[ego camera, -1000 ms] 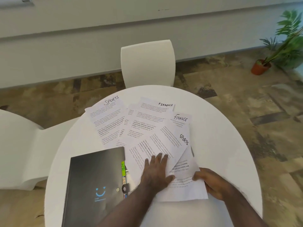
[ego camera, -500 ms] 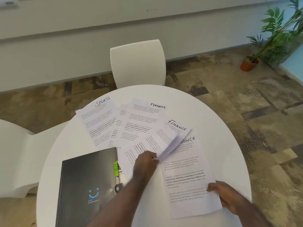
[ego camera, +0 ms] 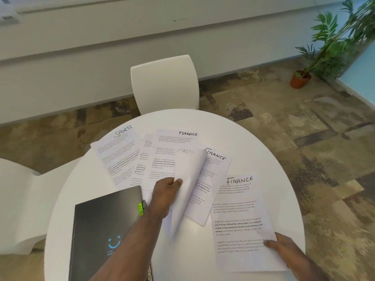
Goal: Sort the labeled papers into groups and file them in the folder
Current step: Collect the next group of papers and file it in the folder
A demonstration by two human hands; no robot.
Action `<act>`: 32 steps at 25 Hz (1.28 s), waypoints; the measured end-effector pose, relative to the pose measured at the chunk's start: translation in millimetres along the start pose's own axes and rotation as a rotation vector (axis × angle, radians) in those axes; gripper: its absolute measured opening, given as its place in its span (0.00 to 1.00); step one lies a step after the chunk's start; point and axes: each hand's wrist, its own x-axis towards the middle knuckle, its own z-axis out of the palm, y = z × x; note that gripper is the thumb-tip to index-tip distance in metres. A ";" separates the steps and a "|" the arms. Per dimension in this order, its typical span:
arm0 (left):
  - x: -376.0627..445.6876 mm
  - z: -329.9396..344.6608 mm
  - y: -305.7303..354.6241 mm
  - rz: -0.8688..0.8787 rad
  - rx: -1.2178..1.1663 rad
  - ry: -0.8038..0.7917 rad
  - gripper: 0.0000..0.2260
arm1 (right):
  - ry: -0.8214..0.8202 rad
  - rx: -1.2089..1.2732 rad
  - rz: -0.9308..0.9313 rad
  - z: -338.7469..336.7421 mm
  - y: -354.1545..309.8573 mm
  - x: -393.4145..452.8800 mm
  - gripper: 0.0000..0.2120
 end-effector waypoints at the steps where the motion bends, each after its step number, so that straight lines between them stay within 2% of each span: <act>1: -0.7 -1.4 2.2 0.003 -0.023 0.011 0.23 | 0.006 -0.041 -0.021 1.2 0.6 -1.5 0.08; 5: -6.8 -9.3 17.1 0.028 -0.083 0.087 0.16 | 0.119 -0.146 -0.126 4.3 -7.3 -15.2 0.04; 13: -12.7 -0.9 34.4 0.192 0.261 0.209 0.14 | 0.208 -0.338 -0.123 4.0 4.2 -15.0 0.13; 19: -21.4 7.2 41.3 0.267 0.292 0.241 0.09 | 0.269 -0.349 -0.140 8.8 -5.4 -17.2 0.13; 24: -30.3 7.1 45.9 0.417 0.375 0.290 0.06 | 0.219 -0.300 -0.121 10.1 -10.3 -13.3 0.05; 27: -27.2 12.3 47.1 0.476 0.440 0.295 0.07 | 0.136 -0.221 -0.165 23.7 -15.2 -13.1 0.10; 30: -24.4 16.6 42.6 0.465 0.450 0.279 0.06 | 0.069 -0.133 -0.210 47.8 -27.7 -11.6 0.18; 32: -23.7 17.0 38.2 0.455 0.493 0.267 0.07 | 0.036 -0.025 -0.206 64.7 -35.0 -8.6 0.19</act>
